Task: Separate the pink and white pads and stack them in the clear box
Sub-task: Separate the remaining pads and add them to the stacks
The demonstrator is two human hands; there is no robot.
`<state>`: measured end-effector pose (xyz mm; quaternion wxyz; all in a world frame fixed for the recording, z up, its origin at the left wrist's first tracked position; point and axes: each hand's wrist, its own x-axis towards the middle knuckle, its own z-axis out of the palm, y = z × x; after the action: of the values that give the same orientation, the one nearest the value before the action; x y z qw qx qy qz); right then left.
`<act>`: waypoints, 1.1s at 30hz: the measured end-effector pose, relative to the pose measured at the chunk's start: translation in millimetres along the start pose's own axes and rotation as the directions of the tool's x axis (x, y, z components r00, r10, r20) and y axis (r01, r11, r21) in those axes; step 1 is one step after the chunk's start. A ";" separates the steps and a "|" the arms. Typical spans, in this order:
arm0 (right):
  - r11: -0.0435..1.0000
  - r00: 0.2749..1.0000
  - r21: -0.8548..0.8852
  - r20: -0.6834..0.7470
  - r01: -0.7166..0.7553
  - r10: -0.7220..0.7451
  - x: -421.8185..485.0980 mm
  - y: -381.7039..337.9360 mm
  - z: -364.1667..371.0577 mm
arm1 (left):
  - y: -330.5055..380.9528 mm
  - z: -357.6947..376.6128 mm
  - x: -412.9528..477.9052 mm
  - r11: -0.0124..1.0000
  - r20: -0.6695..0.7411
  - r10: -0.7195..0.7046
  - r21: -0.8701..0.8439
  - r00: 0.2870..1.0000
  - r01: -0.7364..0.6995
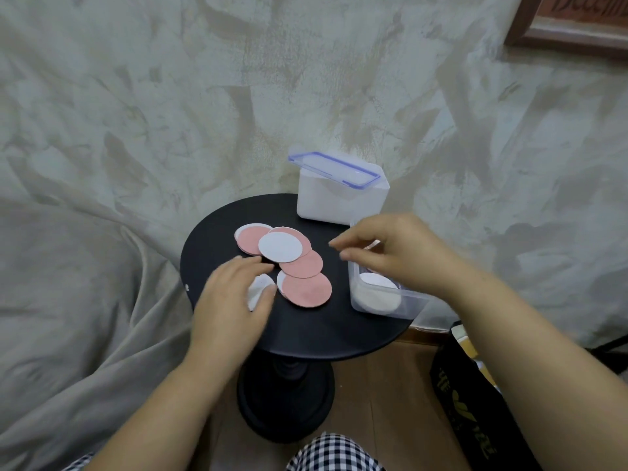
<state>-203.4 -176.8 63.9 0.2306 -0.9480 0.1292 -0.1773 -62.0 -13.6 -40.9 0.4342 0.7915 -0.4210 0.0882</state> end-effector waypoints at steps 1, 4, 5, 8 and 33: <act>0.999 0.999 0.006 0.032 0.040 -0.040 0.2 -8.3 8.9 | -10.3 -3.3 -1.4 0.998 0.050 -0.027 0.060 0.998 0.024; 0.992 0.979 -0.058 0.178 0.114 -0.102 0.8 -23.2 43.0 | -29.2 -8.6 -10.3 0.974 0.201 -0.028 0.225 0.979 -0.019; 0.988 0.973 -0.101 0.209 0.117 -0.094 0.1 -23.5 55.0 | -32.2 -9.2 -14.4 0.960 0.242 0.004 0.270 0.970 -0.071; 0.966 0.978 -0.257 0.203 0.013 0.041 -9.2 -18.5 87.7 | -37.3 -14.3 -23.5 0.948 0.249 0.055 0.292 0.967 -0.129; 0.986 0.921 -0.019 -0.361 -0.163 0.145 -41.3 -17.2 91.5 | -12.7 -26.7 -26.7 0.899 -0.075 -0.247 -0.390 0.966 0.199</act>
<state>-201.8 -112.7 -15.2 0.1931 -0.8920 0.2473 -0.3253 -63.4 25.9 -46.0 0.6113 0.7286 -0.3091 0.0030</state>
